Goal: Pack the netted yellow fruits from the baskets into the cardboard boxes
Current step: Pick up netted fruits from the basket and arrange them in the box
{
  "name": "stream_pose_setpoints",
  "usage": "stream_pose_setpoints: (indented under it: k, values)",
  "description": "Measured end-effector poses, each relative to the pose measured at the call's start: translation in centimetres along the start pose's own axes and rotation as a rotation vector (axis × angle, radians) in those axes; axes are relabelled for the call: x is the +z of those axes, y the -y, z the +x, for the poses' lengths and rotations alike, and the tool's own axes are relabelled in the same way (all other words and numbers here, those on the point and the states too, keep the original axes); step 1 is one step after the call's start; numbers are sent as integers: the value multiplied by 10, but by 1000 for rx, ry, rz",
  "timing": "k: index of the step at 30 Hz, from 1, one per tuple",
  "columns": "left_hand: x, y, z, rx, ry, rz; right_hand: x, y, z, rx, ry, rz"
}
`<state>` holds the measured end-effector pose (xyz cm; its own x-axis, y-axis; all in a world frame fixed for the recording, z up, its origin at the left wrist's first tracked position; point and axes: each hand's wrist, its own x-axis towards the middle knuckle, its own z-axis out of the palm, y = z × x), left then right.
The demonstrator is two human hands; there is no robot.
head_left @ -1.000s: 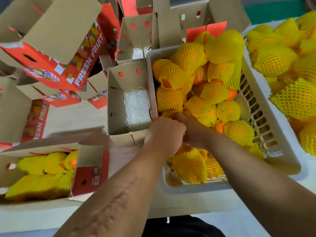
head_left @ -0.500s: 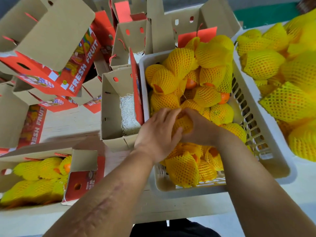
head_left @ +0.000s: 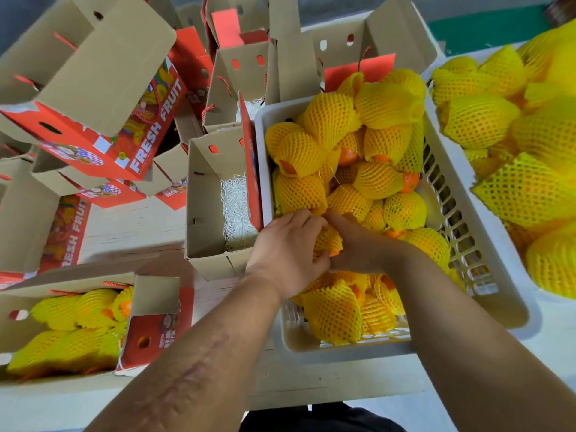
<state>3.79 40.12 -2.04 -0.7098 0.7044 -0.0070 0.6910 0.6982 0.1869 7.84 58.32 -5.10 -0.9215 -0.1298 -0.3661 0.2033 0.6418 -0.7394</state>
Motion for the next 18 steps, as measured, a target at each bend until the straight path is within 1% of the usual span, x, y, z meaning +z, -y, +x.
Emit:
stream_pose_setpoints:
  k: [3, 5, 7, 9, 12, 14, 15, 18]
  values:
    - [-3, -3, 0, 0, 8, 4, -6, -5, -3, 23, -63, 1]
    - [-5, -4, 1, 2, 21, 11, -1, -3, -5, 39, -18, -76]
    - [-5, -4, 0, 9, 28, 16, 6, 3, -5, -1, 46, -193]
    - [-5, -4, -1, 12, 24, 8, 4, 7, -6, -40, 42, -199]
    - [-7, -3, 0, -7, 4, -25, -16, 2, -17, 20, -15, -107]
    - [-8, -1, 0, -19, 32, -52, -27, -7, -32, 84, -95, -22]
    - [-7, 0, 0, -15, 40, -54, -27, -10, -41, 94, -142, 81]
    - [-6, 1, 1, 27, 41, 8, -17, -13, -56, 87, -250, 500]
